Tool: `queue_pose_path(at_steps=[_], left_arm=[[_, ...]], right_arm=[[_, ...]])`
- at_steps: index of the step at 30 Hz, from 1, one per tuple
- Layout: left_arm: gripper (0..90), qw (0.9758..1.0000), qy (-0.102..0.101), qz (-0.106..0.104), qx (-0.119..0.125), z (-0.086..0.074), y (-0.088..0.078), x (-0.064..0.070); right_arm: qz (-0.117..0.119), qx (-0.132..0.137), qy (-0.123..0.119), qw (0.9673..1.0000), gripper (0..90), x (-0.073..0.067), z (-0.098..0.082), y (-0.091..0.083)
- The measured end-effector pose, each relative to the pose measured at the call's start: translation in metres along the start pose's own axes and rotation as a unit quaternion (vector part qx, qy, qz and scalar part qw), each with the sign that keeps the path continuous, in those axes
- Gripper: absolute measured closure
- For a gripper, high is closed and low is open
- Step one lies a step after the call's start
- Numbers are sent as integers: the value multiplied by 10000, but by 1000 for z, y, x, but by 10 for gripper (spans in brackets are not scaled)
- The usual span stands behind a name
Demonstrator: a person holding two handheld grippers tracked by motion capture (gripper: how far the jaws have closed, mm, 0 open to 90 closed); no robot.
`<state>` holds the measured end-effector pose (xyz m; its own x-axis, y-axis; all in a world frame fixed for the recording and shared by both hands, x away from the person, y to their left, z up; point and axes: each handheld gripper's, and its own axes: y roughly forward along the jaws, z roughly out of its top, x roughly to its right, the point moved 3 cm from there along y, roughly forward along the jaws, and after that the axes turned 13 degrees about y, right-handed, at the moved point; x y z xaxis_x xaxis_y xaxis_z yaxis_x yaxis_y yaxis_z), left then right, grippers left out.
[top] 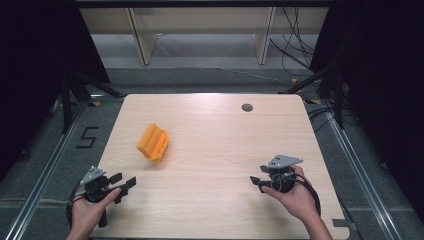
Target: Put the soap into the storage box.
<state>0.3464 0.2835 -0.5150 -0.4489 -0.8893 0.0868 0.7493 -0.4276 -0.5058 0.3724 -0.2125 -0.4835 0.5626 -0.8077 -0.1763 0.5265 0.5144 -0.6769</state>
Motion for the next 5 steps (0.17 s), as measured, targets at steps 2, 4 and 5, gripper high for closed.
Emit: queue_pose_path(at_steps=[2, 4, 5], left_arm=[[330, 9999, -23, -94, 65, 0, 3, 1], [329, 9997, -66, -222, 11, -2, 6, 4], [328, 9997, -58, -249, -16, -2, 8, 5]], right_arm=[[-4, -72, 173, 9998, 447, -2, -1, -1], [-50, 93, 0, 9999, 448, 1, 0, 0], [-56, 84, 13, 9999, 452, 2, 0, 0]])
